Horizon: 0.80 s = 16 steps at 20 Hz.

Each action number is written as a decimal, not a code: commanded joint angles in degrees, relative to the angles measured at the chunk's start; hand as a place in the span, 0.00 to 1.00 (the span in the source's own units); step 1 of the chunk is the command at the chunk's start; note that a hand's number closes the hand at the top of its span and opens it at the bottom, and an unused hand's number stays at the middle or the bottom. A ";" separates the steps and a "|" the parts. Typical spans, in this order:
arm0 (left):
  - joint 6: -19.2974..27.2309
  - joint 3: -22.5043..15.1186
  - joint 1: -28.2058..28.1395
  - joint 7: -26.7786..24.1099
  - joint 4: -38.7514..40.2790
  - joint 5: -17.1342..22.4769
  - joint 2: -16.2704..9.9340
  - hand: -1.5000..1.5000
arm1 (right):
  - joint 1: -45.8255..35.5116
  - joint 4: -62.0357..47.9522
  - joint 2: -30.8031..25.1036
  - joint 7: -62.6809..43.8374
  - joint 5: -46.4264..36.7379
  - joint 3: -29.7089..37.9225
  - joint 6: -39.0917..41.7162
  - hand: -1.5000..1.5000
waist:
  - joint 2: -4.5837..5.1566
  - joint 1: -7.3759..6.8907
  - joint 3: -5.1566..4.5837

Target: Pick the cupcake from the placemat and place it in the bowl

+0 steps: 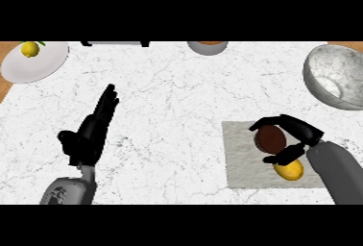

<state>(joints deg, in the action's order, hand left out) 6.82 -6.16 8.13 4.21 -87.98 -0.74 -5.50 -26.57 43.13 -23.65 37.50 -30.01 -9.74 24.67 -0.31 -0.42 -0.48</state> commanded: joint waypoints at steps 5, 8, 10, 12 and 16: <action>-1.90 0.53 0.74 -2.76 3.34 0.56 0.91 0.50 | -0.76 -1.55 -0.42 9.31 -3.74 -3.49 0.61 1.00 | 0.43 0.20 0.49; -0.57 1.03 1.47 1.71 0.36 0.00 0.54 0.50 | 0.53 -2.94 -0.78 11.47 -3.31 -3.44 -0.36 1.00 | 0.42 0.08 0.51; -0.17 -0.34 -1.24 -2.60 2.06 -0.76 2.30 0.50 | 1.31 -4.48 1.01 13.20 -2.80 -3.73 -2.16 1.00 | 0.56 -0.10 0.52; 0.72 0.29 -1.63 2.33 -3.32 -0.82 0.98 0.50 | 7.17 4.56 -7.91 15.76 1.52 -1.72 3.82 1.00 | -0.03 1.19 0.46; 0.43 1.54 -1.89 1.60 -2.79 -0.52 0.08 0.50 | 13.23 9.28 -17.06 21.21 8.43 1.92 8.55 1.00 | -0.26 2.48 0.43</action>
<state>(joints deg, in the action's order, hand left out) 6.41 -4.72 6.54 4.87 -89.62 -0.81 -5.55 -18.93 49.72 -32.76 48.14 -25.94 -10.35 23.79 -0.71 0.76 -0.52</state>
